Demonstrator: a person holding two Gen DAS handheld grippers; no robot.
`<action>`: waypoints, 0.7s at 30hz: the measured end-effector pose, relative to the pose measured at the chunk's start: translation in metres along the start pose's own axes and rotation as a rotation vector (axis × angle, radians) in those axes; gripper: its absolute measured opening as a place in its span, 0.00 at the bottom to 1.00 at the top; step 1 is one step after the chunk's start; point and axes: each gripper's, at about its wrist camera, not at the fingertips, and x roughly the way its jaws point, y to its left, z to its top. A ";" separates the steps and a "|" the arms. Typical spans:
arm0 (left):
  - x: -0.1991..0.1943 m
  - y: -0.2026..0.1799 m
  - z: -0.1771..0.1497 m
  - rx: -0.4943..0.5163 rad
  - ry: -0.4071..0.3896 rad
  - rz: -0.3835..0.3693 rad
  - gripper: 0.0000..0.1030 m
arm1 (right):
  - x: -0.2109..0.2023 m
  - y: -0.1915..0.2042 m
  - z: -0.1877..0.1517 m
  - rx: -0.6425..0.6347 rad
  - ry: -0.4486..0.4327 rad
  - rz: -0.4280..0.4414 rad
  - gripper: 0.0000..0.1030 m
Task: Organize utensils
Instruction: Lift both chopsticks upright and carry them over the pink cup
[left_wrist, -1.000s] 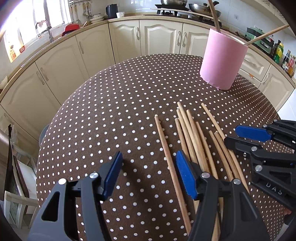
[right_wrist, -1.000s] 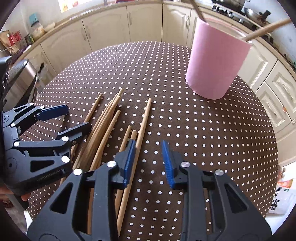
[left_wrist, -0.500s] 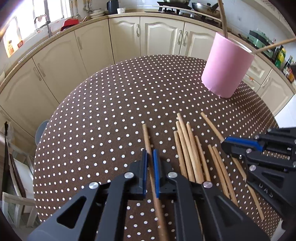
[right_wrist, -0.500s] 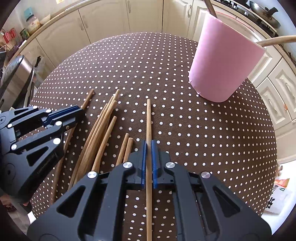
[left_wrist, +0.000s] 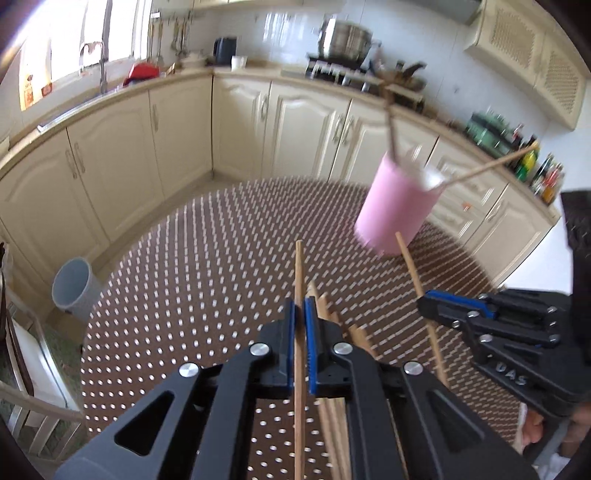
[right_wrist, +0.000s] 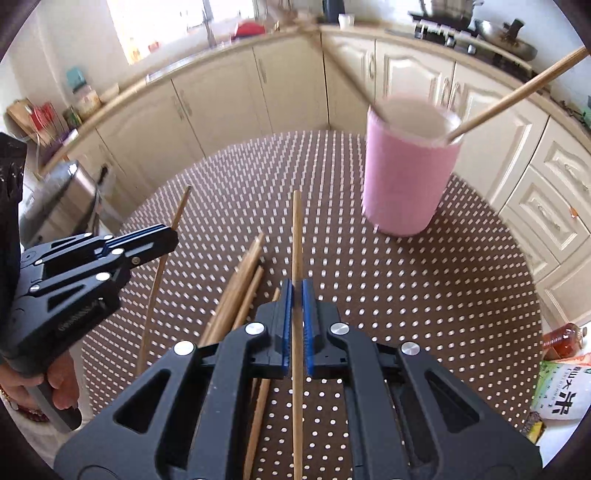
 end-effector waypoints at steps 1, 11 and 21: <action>-0.008 -0.002 0.002 0.002 -0.020 -0.004 0.06 | -0.008 -0.001 0.000 0.002 -0.019 0.005 0.06; -0.078 -0.025 0.013 0.015 -0.215 -0.058 0.06 | -0.072 0.000 -0.002 0.006 -0.216 0.021 0.06; -0.111 -0.078 0.030 0.102 -0.403 -0.107 0.06 | -0.115 -0.016 0.000 0.040 -0.385 0.030 0.06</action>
